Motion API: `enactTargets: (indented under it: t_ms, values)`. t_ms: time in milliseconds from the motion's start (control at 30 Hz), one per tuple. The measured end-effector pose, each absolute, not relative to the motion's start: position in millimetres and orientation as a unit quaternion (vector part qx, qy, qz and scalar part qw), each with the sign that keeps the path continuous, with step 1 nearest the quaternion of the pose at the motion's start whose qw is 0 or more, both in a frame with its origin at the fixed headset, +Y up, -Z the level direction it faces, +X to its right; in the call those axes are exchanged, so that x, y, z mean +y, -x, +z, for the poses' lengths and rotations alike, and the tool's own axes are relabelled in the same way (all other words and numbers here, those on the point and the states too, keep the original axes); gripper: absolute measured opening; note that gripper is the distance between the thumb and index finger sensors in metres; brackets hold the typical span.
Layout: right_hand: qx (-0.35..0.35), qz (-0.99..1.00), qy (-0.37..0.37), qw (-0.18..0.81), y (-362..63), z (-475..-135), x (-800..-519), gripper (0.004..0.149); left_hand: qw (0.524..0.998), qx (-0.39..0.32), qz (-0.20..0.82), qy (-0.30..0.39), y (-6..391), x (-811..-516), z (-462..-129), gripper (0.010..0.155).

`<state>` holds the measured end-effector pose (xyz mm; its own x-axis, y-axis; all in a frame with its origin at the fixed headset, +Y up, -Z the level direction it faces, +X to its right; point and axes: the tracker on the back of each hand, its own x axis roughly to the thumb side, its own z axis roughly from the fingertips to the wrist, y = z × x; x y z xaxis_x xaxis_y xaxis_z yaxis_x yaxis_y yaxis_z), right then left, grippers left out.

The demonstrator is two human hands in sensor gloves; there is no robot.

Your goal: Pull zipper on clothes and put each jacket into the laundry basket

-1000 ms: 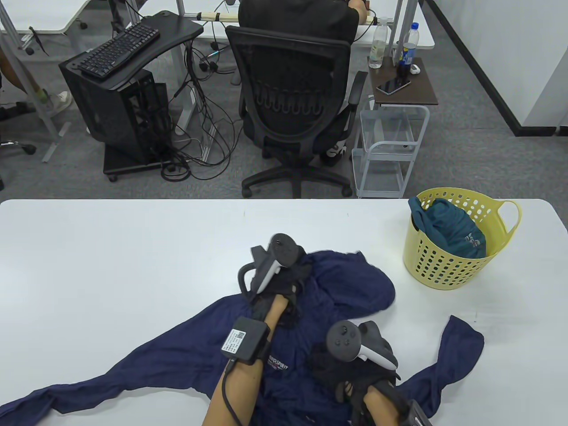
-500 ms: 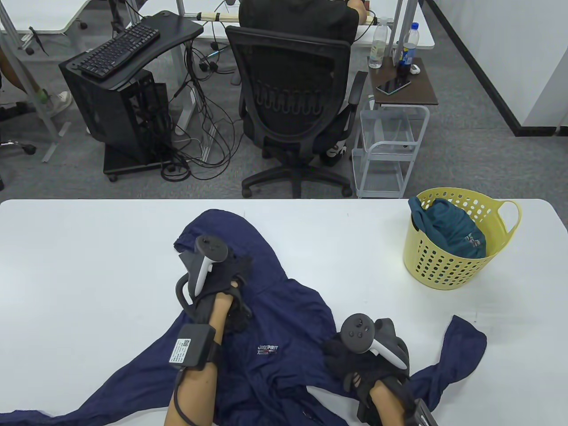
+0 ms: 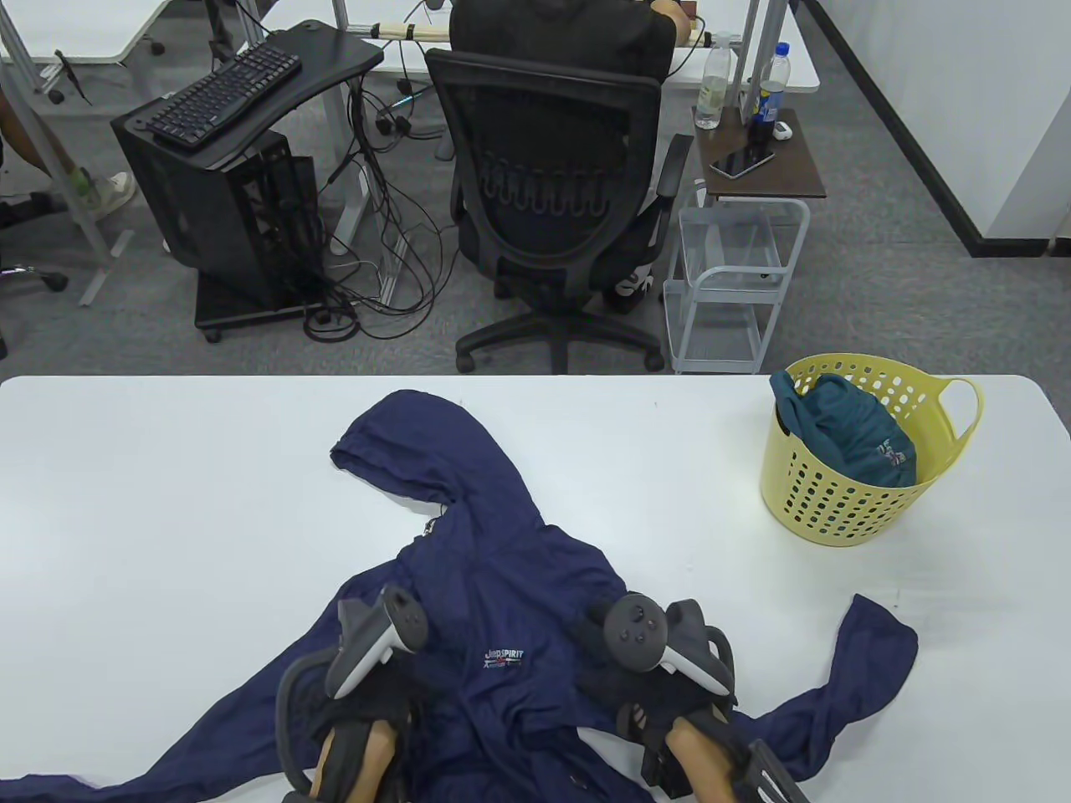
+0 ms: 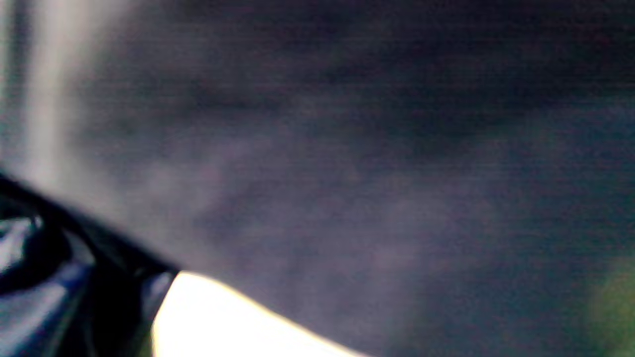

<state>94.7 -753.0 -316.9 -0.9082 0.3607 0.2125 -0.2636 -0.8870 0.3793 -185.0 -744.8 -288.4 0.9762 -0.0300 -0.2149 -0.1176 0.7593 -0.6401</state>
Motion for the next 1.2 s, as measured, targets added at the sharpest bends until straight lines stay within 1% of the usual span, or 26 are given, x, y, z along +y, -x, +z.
enactTargets:
  t_ms: [33, 67, 100, 167, 233, 267, 333, 400, 467, 533, 633, 733, 767, 800, 833, 867, 900, 933, 967, 1000, 1033, 1067, 1133, 1200]
  values:
    - [0.195, 0.958, -0.139, 0.158, -93.7, -319.9, -758.5, 0.067, 0.924, 0.1, 0.018, 0.368, 181.7, -756.8, -287.8, 0.094]
    - [0.218, 0.956, -0.131, 0.148, -94.5, -322.3, -764.0, 0.068, 0.923, 0.102, -0.004, 0.371, 179.6, -763.0, -288.3, 0.099]
    - [0.235, 0.955, -0.122, 0.136, -97.0, -324.2, -768.1, 0.068, 0.925, 0.106, -0.023, 0.365, 178.6, -767.4, -290.7, 0.101]
    - [0.246, 0.959, -0.086, 0.107, -109.6, -329.2, -773.9, 0.069, 0.921, 0.104, -0.05, 0.373, 179.5, -774.3, -299.9, 0.103]
    - [0.24, 0.964, -0.051, 0.103, -124.0, -333.9, -773.9, 0.07, 0.922, 0.105, -0.041, 0.371, 185.1, -774.5, -310.2, 0.102]
    - [0.242, 0.964, -0.022, 0.107, -136.1, -337.2, -774.1, 0.07, 0.923, 0.114, -0.045, 0.365, 189.9, -774.3, -316.7, 0.1]
    - [0.245, 0.963, 0.022, 0.108, -159.2, -342.9, -775.7, 0.068, 0.927, 0.13, -0.062, 0.347, 200.3, -773.7, -328.9, 0.097]
    - [0.235, 0.964, 0.06, 0.108, -182.1, -348.2, -778.6, 0.067, 0.937, 0.153, -0.058, 0.309, 213.4, -772.9, -341.2, 0.094]
    - [0.219, 0.963, 0.099, 0.121, -204.5, -353.0, -781.6, 0.064, 0.948, 0.179, -0.041, 0.259, 224.5, -773.8, -351.5, 0.092]
    - [0.189, 0.967, 0.112, 0.132, -213.2, -354.8, -784.1, 0.06, 0.959, 0.187, -0.05, 0.206, 227.2, -774.5, -356.5, 0.09]
    - [0.164, 0.974, 0.107, 0.114, -210.3, -352.3, -777.8, 0.059, 0.97, 0.168, -0.056, 0.167, 221.2, -767.4, -352.2, 0.084]
    - [0.122, 0.984, 0.078, 0.107, -198.1, -343.3, -754.0, 0.064, 0.98, 0.139, -0.034, 0.141, 211.2, -745.3, -339.6, 0.076]
    - [0.103, 0.986, 0.054, 0.118, -188.5, -335.6, -740.2, 0.064, 0.982, 0.131, -0.03, 0.134, 206.4, -731.4, -330.2, 0.074]
    - [0.094, 0.987, 0.038, 0.122, -182.7, -330.8, -733.1, 0.063, 0.983, 0.125, -0.027, 0.129, 203.0, -723.4, -323.9, 0.072]
    - [0.087, 0.988, 0.007, 0.124, -172.6, -322.3, -722.4, 0.061, 0.986, 0.112, -0.022, 0.125, 197.6, -712.8, -314.3, 0.068]
    - [0.092, 0.988, -0.032, 0.122, -160.6, -312.7, -712.6, 0.055, 0.987, 0.087, -0.016, 0.134, 190.8, -703.3, -302.2, 0.061]
    - [0.11, 0.984, -0.061, 0.126, -152.1, -307.0, -709.1, 0.048, 0.988, 0.065, -0.013, 0.142, 185.8, -699.8, -294.8, 0.055]
    - [0.16, 0.97, -0.117, 0.139, -135.4, -298.4, -708.3, 0.045, 0.985, 0.01, 0.0, 0.173, 177.4, -699.8, -284.3, 0.051]
    - [0.193, 0.958, -0.154, 0.149, -120.1, -292.0, -711.2, 0.046, 0.977, -0.031, 0.008, 0.213, 169.7, -704.6, -275.7, 0.05]
    - [0.214, 0.95, -0.171, 0.149, -109.4, -289.1, -715.7, 0.049, 0.968, -0.058, 0.007, 0.245, 163.7, -710.8, -269.2, 0.053]
    - [0.235, 0.947, -0.178, 0.129, -95.6, -286.5, -724.1, 0.055, 0.957, -0.084, -0.006, 0.276, 157.9, -720.3, -263.4, 0.058]
    - [0.242, 0.947, -0.178, 0.112, -89.1, -286.0, -729.5, 0.061, 0.952, -0.093, -0.014, 0.29, 155.8, -726.2, -261.5, 0.063]
    - [0.257, 0.952, -0.163, 0.041, -74.6, -288.5, -750.6, 0.072, 0.94, -0.083, -0.025, 0.329, 155.5, -750.1, -263.5, 0.073]
    - [0.271, 0.95, -0.153, 0.022, -73.6, -293.2, -762.8, 0.08, 0.934, -0.078, -0.011, 0.35, 161.2, -761.2, -271.2, 0.084]
